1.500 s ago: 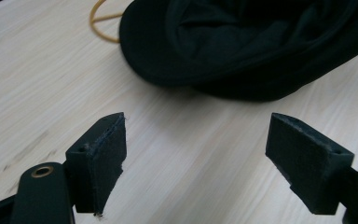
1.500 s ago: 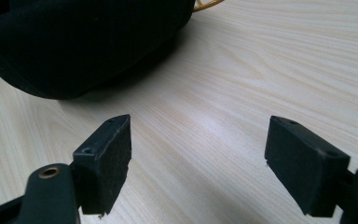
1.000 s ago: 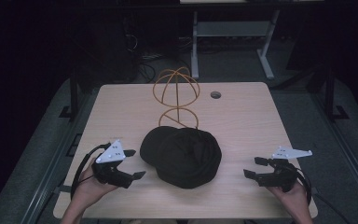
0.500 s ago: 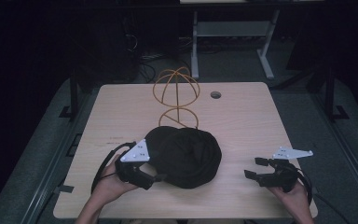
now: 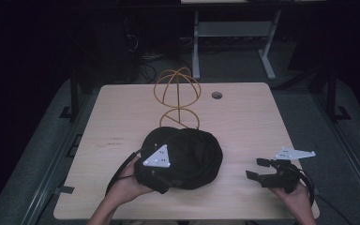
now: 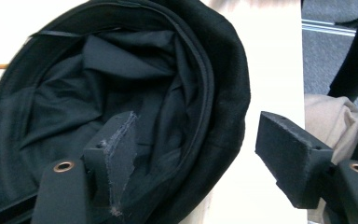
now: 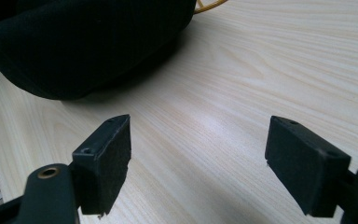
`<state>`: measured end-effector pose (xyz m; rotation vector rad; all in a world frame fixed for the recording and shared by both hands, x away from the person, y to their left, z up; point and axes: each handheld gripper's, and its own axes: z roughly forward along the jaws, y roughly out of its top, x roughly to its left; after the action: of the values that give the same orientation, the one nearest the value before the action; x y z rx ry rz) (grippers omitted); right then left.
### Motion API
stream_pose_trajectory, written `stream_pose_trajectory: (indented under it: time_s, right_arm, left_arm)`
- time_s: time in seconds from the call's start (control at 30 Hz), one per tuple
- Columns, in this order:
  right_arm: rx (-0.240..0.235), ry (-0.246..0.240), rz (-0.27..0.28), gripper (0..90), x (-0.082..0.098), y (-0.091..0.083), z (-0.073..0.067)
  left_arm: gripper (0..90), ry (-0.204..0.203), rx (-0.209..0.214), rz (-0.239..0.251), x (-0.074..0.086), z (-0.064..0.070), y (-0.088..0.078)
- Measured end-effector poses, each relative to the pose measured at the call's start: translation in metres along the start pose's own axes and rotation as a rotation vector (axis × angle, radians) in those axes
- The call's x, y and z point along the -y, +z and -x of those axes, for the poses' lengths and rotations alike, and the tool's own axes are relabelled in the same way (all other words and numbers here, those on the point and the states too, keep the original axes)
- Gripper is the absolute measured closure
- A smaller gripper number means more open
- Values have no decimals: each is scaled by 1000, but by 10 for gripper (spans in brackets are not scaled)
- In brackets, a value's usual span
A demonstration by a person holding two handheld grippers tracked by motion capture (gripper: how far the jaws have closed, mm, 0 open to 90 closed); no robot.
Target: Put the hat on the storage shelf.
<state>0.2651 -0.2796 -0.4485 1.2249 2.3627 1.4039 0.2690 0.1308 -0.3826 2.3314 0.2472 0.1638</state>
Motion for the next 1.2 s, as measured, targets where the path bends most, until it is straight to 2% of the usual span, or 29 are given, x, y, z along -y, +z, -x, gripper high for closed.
stream_pose_trajectory:
  time_s: [0.07, 0.1, 0.13, 0.27, 0.37, 0.43, 0.5, 0.53, 0.7, 0.83, 0.87, 0.97, 1.07, 1.1, 1.13, 1.2]
  right_arm:
    - [-1, -7, -1, 220, 0, 1, 0]
    - [0, -9, -1, 220, 0, 1, 0]
    - [-1, -9, -2, 220, 0, 1, 0]
    - [1, -11, -2, 220, 0, 1, 0]
    - [0, -5, -7, 220, 0, 1, -1]
    - [1, -10, -11, 220, 0, 2, -1]
    - [1, -12, -10, 221, 0, 1, -1]
    - [0, -6, -9, 221, 0, 1, -1]
    - [0, -9, -13, 221, 1, 2, -1]
    - [0, -11, -17, 222, 1, 3, -2]
    - [-1, -9, -17, 222, 1, 3, -2]
    - [-2, -11, -18, 222, 1, 3, -2]
    - [-4, -14, -18, 223, 1, 3, -2]
    - [-4, -14, -18, 223, 1, 3, -2]
    - [-4, -13, -19, 223, 1, 3, -3]
    - [-5, -10, -22, 223, 1, 3, -3]
  left_arm:
    - [316, -1, 15, -11, 0, 0, 5]
    - [324, 7, 27, -35, 0, -1, 9]
    - [324, -7, 32, -29, 0, 0, 12]
    - [348, 4, 53, -45, -1, 0, 17]
    - [355, 8, 57, -60, -1, 2, 23]
    - [378, 26, 66, -89, -2, 1, 27]
    - [393, 17, 63, -83, -2, 2, 29]
    - [400, 21, 67, -111, -2, 2, 32]
    - [456, 18, 74, -144, -3, 3, 39]
    - [485, 41, 72, -176, -4, 5, 46]
    - [487, 56, 67, -206, -5, 7, 50]
    - [501, 64, 60, -222, -6, 9, 55]
    - [542, 100, 50, -267, -8, 13, 64]
    - [555, 100, 50, -267, -8, 13, 64]
    - [574, 127, 41, -294, -10, 15, 68]
    - [623, 130, 37, -302, -11, 16, 71]
